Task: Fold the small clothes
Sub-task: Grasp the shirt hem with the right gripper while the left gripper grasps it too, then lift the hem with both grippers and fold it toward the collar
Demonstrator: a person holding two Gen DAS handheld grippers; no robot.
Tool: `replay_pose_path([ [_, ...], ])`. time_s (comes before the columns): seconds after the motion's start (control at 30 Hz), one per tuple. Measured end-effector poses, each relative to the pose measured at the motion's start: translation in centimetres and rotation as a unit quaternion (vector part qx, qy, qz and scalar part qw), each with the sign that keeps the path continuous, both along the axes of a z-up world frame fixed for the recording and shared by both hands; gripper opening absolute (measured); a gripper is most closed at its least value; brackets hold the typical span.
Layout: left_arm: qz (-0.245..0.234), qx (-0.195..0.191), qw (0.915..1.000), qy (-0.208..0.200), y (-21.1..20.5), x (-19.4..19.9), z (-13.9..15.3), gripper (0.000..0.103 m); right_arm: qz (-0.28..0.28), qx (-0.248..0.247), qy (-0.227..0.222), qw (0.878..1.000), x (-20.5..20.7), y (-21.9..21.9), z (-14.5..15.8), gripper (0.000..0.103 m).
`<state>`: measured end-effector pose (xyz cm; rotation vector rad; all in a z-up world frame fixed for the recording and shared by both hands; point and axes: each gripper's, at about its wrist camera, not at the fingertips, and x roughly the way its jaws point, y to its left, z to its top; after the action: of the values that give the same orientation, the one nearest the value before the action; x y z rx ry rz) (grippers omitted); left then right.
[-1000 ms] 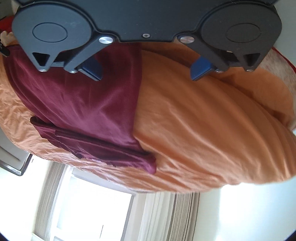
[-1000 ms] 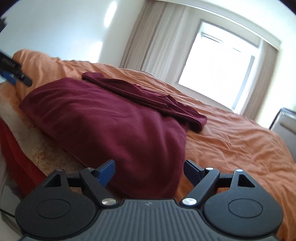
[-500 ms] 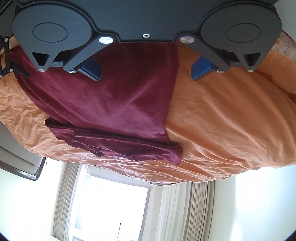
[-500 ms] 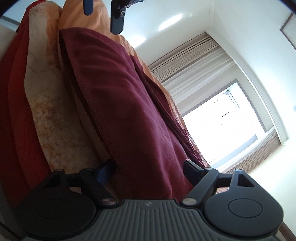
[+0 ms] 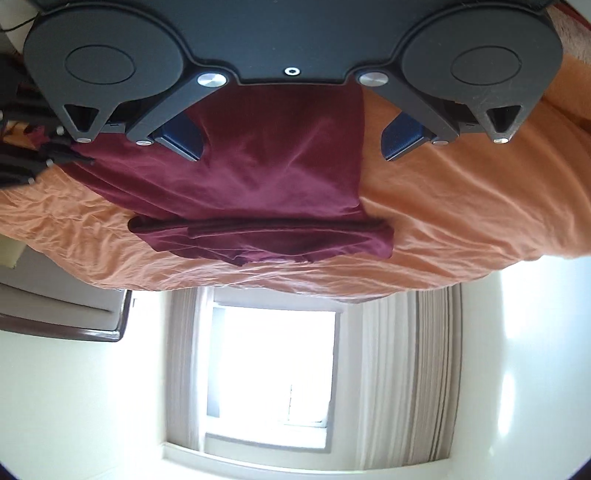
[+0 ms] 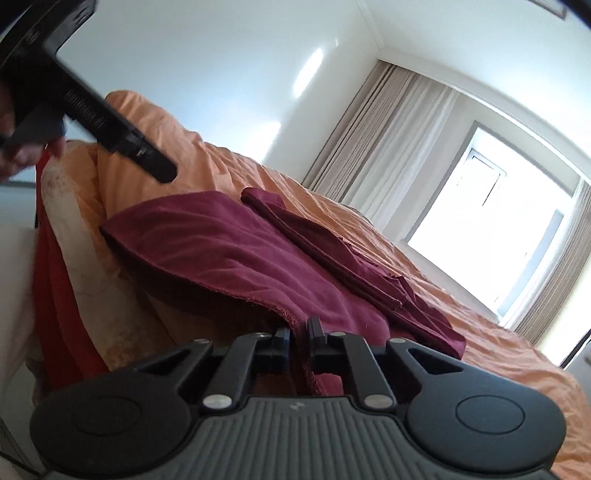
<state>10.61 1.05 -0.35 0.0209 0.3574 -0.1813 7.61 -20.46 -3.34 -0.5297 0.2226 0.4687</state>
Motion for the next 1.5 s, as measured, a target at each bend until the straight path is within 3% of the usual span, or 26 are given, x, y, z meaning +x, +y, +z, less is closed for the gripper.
replay_pose_path([
  [0.27,-0.070,0.065,0.9954,-0.001,-4.5,-0.8,-3.5,0.102,0.015,0.087,0.103,0.991,3.1,-2.1,2.7,0.010],
  [0.43,-0.080,0.133,0.9873,-0.034,-8.3,0.4,-6.3,0.102,0.015,0.095,0.118,0.988,3.6,-2.6,3.4,0.010],
  [0.63,-0.055,0.166,0.9836,-0.045,-10.6,2.6,-8.1,0.099,0.017,0.093,0.124,0.988,3.4,-2.5,3.6,0.010],
  [0.87,-0.022,0.191,0.9776,-0.084,-8.2,1.1,-6.9,0.089,0.014,0.100,0.130,0.986,2.9,-3.0,3.2,0.011],
  [1.0,-0.008,0.213,0.9719,-0.099,-6.5,-0.4,-6.5,0.079,0.014,0.100,0.136,0.986,2.6,-3.1,2.8,0.011],
  [1.13,-0.015,0.199,0.9753,-0.095,-5.2,-0.9,-6.0,0.064,0.012,0.086,0.129,0.988,2.1,-2.9,2.2,0.013],
  [1.37,-0.052,0.185,0.9789,-0.069,-4.9,-0.4,-5.3,0.016,-0.004,0.048,0.109,0.993,0.8,-2.1,-0.3,0.042],
  [1.5,-0.063,0.188,0.9767,-0.082,-5.1,-0.1,-4.2,0.011,-0.003,0.016,0.085,0.996,-0.3,-1.1,-2.4,0.061],
])
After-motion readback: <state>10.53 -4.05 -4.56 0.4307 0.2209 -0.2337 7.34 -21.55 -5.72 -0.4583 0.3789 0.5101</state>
